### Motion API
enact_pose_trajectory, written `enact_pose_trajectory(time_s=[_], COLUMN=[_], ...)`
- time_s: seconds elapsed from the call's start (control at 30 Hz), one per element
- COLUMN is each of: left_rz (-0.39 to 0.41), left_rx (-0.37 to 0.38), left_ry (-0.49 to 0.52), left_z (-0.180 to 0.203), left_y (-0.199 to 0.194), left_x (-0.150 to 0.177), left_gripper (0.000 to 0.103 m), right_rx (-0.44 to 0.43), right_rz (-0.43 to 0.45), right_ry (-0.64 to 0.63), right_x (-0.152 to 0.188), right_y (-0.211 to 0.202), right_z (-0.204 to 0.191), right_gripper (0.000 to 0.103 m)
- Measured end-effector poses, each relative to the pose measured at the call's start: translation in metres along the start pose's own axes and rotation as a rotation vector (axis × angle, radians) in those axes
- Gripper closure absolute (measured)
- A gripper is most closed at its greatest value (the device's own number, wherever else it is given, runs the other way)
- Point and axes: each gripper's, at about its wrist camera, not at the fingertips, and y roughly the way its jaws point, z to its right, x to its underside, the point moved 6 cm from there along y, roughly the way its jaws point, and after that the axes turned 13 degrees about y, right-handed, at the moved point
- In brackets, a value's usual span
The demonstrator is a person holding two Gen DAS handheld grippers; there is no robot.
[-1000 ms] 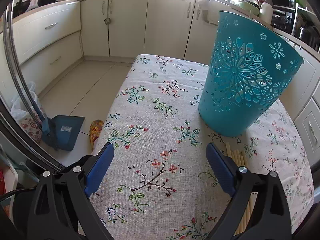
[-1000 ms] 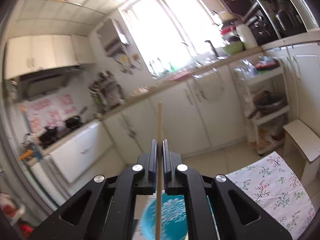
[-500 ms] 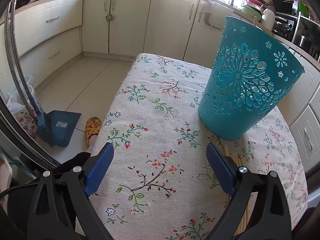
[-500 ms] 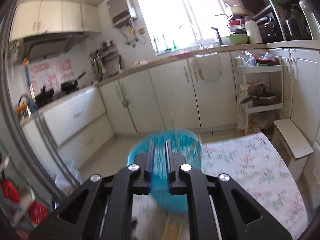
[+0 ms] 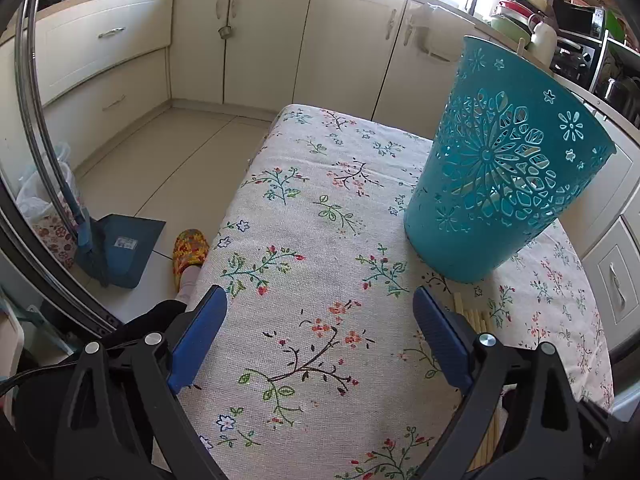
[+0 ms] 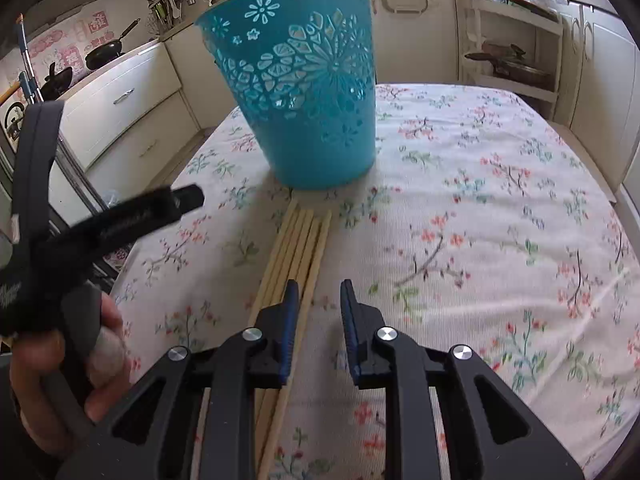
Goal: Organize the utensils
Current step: 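Lower the left gripper to the bundle and grasp another chopstick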
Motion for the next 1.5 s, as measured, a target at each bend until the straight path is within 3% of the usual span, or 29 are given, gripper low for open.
enact_pose_trajectory(time_s=[0.57,0.67,0.77,0.97,1.27,1.5], left_rz=[0.003,0.003,0.002,-0.005,-0.096,-0.127], left_rx=[0.014,0.015,0.015,0.011,0.06,0.047], left_ry=[-0.011,-0.012,-0.009,0.004,0.229,0.323], left_z=[0.001,0.0,0.001,0.005,0.054,0.076], left_y=[0.0,0.0,0.0,0.002,0.001,0.0], left_x=[0.001,0.001,0.001,0.002,0.018,0.025], left_gripper=[0.012,0.012,0.012,0.011,0.01,0.01], right_rx=[0.075,0.123,0.141,0.065,-0.014,-0.033], right_rz=[-0.009,-0.002,0.005,0.005,-0.009,-0.011], right_ry=[-0.022,-0.034,-0.015,0.053,0.125,0.132], right_x=[-0.001,-0.004,-0.01,-0.014,-0.018,-0.017], right_y=[0.012,0.012,0.01,0.009,0.01,0.008], right_z=[0.001,0.01,0.025,0.039,0.046,0.046], right_gripper=[0.083,0.095,0.095,0.095,0.094,0.092])
